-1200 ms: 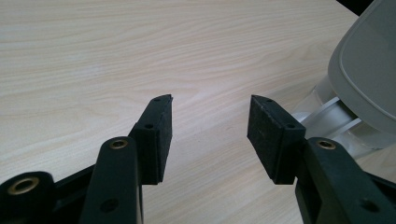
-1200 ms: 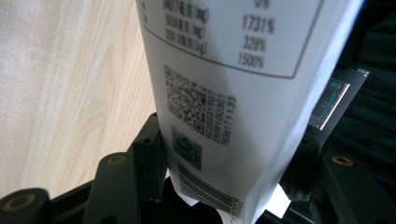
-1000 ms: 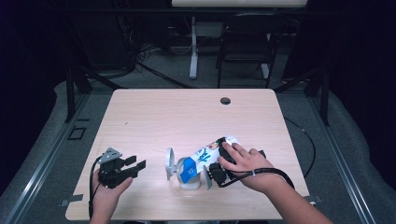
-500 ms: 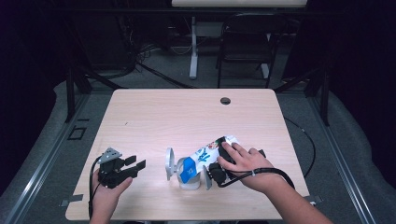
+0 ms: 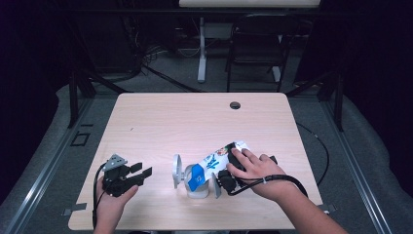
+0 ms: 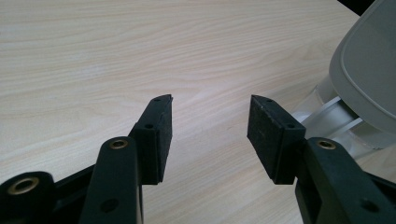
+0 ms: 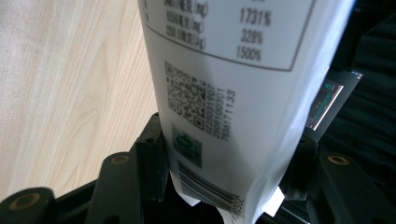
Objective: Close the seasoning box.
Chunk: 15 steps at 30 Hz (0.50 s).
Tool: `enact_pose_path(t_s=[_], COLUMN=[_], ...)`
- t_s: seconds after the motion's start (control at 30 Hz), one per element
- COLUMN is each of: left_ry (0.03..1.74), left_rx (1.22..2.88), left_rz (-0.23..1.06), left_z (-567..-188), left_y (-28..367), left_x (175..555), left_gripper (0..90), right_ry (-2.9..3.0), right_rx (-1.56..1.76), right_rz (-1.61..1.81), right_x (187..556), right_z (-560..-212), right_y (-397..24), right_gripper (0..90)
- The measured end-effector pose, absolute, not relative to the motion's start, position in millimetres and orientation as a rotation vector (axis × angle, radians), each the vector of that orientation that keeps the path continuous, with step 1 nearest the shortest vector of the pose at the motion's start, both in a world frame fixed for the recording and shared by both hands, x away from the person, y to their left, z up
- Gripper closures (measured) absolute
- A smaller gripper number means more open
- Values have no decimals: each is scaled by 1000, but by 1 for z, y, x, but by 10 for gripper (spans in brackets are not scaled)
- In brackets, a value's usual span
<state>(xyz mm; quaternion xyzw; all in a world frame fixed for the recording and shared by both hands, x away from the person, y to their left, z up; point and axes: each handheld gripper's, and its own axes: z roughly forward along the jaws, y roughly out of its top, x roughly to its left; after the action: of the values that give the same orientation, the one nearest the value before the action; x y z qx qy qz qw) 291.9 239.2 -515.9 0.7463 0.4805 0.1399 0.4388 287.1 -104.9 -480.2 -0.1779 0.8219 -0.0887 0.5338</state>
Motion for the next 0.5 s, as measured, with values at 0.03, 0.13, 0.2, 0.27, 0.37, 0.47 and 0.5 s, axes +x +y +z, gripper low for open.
enact_pose_path(t_s=[0.03,0.13,0.2,0.27,0.37,0.47,0.5], left_ry=[1195,1196,1196,1196,1197,1196,1197], left_rx=[1855,1854,1854,1853,1852,1854,1853], left_rz=[348,347,347,347,347,347,348], left_z=[-516,-516,-516,-516,-516,-516,-516], left_y=[239,239,239,239,239,239,239], left_x=[292,292,292,292,292,292,292], left_gripper=[506,506,506,506,506,506,506], right_ry=[1960,1963,1963,1963,1961,1959,1960], right_rx=[-424,-427,-427,-427,-429,-429,-428], right_rz=[-211,-201,-199,-197,-196,-196,-196], right_x=[287,287,287,287,287,287,287], right_z=[-480,-481,-481,-482,-482,-482,-482], right_y=[-105,-105,-105,-105,-105,-105,-105], right_gripper=[467,472,473,477,480,482,484])
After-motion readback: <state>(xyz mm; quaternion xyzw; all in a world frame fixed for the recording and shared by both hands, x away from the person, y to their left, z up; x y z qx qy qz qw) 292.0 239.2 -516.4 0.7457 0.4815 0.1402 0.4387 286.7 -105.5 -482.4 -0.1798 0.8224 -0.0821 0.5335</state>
